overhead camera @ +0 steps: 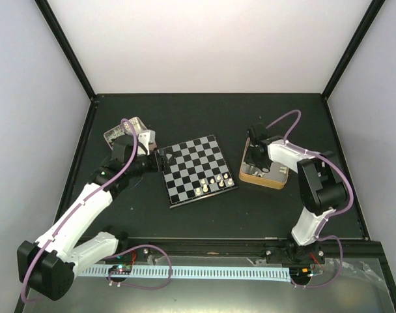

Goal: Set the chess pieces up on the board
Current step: Pick up the chess piece from the storage box, then place the chess piece on the chessboard.

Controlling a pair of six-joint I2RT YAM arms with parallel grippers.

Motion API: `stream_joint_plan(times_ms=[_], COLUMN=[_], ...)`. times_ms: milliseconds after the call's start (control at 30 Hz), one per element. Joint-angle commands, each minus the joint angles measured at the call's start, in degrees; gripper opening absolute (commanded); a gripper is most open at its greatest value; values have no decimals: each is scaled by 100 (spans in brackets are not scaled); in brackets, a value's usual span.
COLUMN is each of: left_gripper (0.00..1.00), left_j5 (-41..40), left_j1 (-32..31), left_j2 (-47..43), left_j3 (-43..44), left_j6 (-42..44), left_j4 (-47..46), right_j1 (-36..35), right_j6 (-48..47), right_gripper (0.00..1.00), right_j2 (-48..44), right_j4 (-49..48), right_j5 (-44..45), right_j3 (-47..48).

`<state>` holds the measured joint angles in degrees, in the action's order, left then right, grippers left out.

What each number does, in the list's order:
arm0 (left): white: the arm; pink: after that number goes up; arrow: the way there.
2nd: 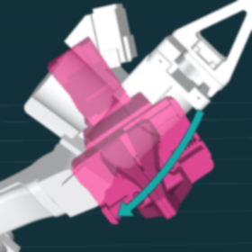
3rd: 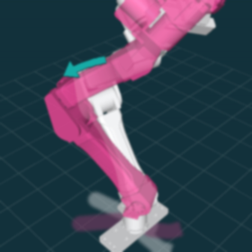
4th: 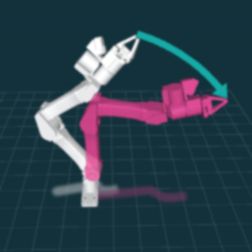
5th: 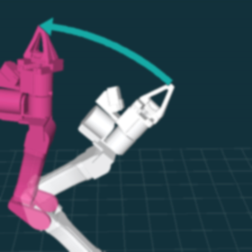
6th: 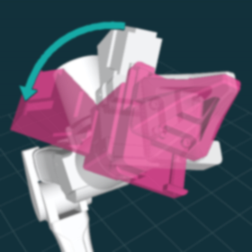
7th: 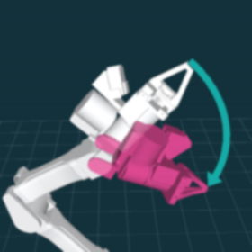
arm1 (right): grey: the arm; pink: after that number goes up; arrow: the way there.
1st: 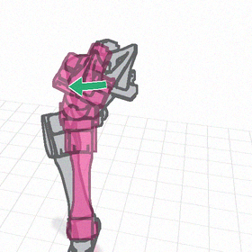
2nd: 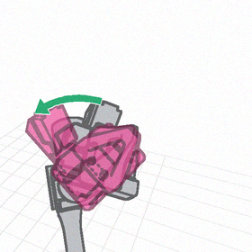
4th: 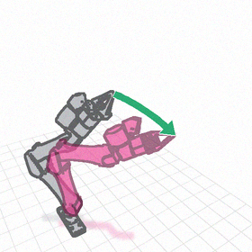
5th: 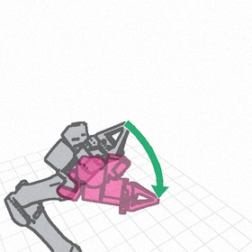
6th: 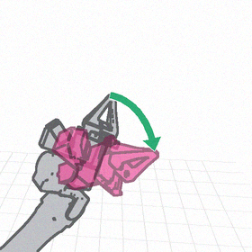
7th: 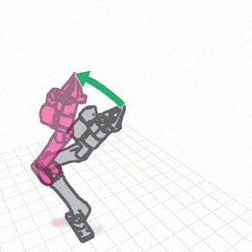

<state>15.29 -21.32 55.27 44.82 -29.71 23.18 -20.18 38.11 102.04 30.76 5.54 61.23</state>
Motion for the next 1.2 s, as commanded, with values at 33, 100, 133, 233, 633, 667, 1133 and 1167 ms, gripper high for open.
stream_joint_plan(times_ms=[33,100,133,233,633,667,1133,1167], left_gripper=[74,74,74,74,73,73,59,57], left_j5=[629,646,650,684,-199,-324,-673,-695], left_j1=[-42,-190,-263,-494,-2271,-2381,-2895,-2895], left_j2=[150,237,300,548,1971,2076,3004,2999], left_j3=[-52,-45,-31,6,442,448,775,760], left_j6=[-44,-7,-8,-64,243,274,215,235], left_j4=[-565,-730,-815,-1084,-2291,-2356,-3160,-3234], right_j1=[3,7,6,15,-56,-94,-284,-282], right_j6=[411,552,639,886,2846,3050,4275,4296], right_gripper=[9,10,10,10,10,10,10,10], right_j2=[-625,-805,-875,-1054,-2202,-2295,-2856,-2883], right_j4=[-357,-466,-519,-623,-1908,-2037,-2717,-2727], right_j5=[132,34,-48,-411,-3139,-3300,-4584,-4593], right_j3=[-132,-166,-196,-238,-1348,-1459,-1825,-1825])
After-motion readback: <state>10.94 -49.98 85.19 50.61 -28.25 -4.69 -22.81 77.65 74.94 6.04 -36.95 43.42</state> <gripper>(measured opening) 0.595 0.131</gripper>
